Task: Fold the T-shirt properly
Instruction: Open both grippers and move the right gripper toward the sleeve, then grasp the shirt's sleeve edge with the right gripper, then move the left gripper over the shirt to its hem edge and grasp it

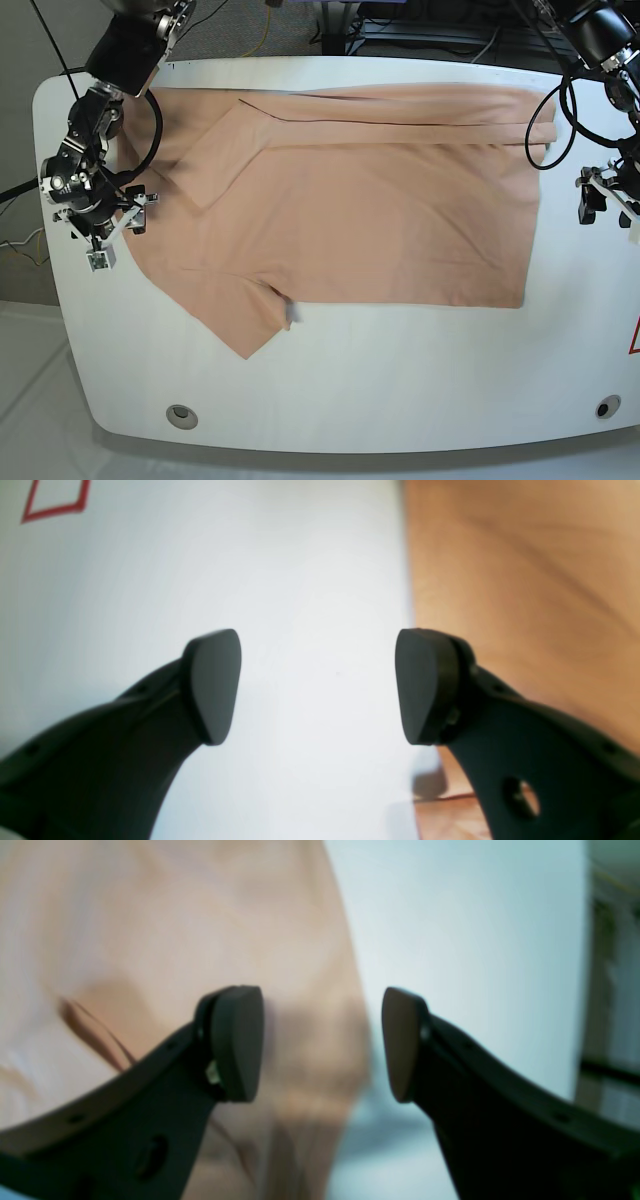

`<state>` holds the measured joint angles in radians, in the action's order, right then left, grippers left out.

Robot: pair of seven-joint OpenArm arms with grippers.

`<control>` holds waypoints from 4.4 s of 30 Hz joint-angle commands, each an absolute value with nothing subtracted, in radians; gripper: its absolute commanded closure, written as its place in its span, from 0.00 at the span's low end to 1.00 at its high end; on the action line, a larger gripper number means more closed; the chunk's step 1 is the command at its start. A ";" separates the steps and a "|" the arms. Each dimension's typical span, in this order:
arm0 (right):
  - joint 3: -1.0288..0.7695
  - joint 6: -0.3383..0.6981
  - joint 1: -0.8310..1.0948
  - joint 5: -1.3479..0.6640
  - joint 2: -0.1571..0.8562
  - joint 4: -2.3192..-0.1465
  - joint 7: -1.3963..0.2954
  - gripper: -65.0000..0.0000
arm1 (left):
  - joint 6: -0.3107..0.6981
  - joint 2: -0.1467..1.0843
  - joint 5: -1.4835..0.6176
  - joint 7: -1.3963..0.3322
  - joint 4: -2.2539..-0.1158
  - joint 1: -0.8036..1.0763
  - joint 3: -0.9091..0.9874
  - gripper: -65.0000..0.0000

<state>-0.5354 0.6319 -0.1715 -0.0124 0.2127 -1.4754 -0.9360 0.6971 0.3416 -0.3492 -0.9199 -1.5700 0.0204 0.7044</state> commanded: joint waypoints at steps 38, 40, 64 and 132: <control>-0.397 0.630 -0.506 -0.018 0.326 -0.842 -0.576 0.45 | 0.698 0.363 -0.309 -0.895 -1.589 -0.002 0.710 0.30; -0.397 0.630 -0.509 -0.018 0.328 -0.839 -0.575 0.45 | 0.698 0.363 -0.309 -0.895 -1.589 -0.001 0.710 0.30; -0.395 0.631 -0.443 -0.018 0.286 -0.846 -0.573 0.45 | 0.698 0.363 -0.309 -0.895 -1.589 -0.004 0.710 0.30; -0.395 0.631 -0.438 -0.016 0.269 -0.843 -0.576 1.00 | 0.698 0.321 -0.314 -0.737 -1.006 -0.341 0.562 0.30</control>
<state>-0.3973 0.6292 -0.4263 -0.0319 0.2531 -0.8406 -0.5457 0.6960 0.3126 -0.2955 -0.7673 -1.0058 -0.3134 0.5648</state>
